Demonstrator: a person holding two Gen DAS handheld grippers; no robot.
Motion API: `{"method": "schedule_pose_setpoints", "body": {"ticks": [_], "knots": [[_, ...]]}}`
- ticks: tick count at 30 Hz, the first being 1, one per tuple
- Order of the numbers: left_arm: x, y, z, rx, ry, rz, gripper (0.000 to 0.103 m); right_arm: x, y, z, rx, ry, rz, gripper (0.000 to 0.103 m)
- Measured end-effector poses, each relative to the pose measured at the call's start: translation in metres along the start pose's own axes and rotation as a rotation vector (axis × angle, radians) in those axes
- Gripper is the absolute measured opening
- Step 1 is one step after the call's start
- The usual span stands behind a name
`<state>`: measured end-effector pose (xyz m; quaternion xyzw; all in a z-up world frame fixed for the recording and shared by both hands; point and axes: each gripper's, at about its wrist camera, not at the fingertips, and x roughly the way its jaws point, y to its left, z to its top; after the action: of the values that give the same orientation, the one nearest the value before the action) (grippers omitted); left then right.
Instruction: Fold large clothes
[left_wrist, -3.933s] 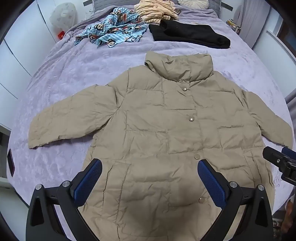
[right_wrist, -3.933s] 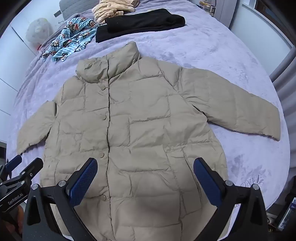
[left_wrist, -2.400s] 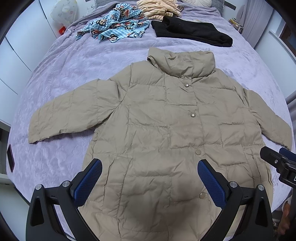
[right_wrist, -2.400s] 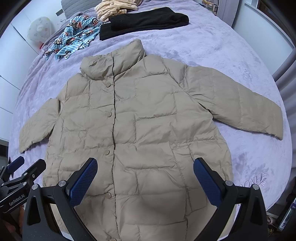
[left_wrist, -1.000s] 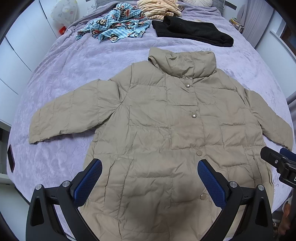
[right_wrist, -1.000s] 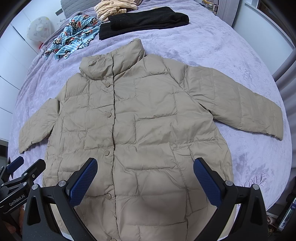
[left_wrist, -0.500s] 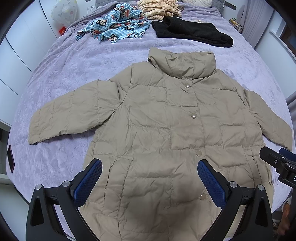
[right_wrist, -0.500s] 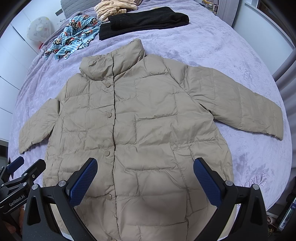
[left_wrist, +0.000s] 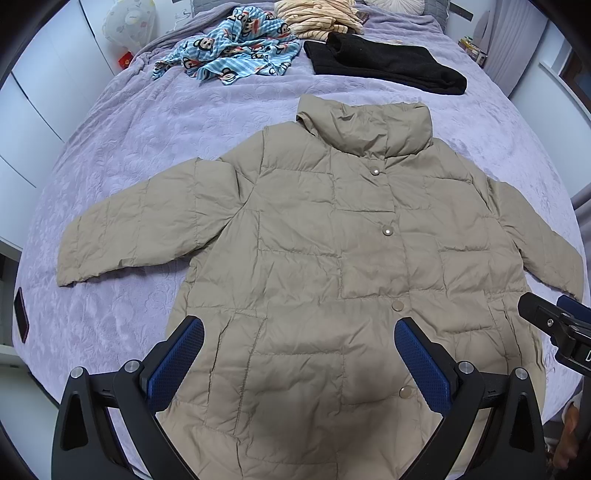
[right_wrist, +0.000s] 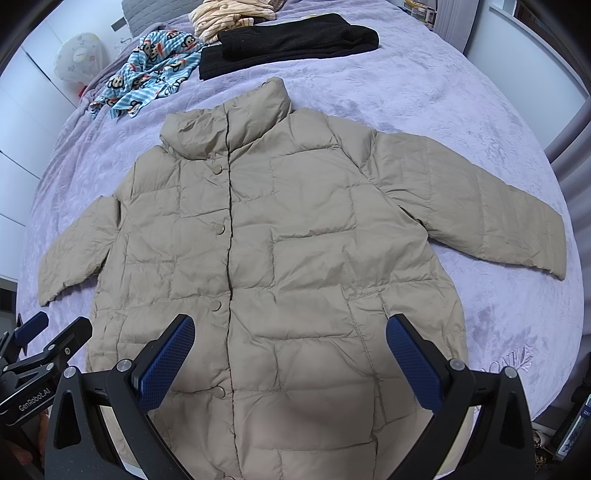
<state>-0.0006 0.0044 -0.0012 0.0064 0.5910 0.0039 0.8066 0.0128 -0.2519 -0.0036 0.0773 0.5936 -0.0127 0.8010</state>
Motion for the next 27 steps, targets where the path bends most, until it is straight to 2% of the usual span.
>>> {"method": "schedule_pose_setpoints", "body": {"ticks": [27], "knots": [[0.005,0.012,-0.002,-0.022,0.011,-0.006,0.103,0.007,0.008,-0.003,-0.003,0.017,0.003,0.103]]}}
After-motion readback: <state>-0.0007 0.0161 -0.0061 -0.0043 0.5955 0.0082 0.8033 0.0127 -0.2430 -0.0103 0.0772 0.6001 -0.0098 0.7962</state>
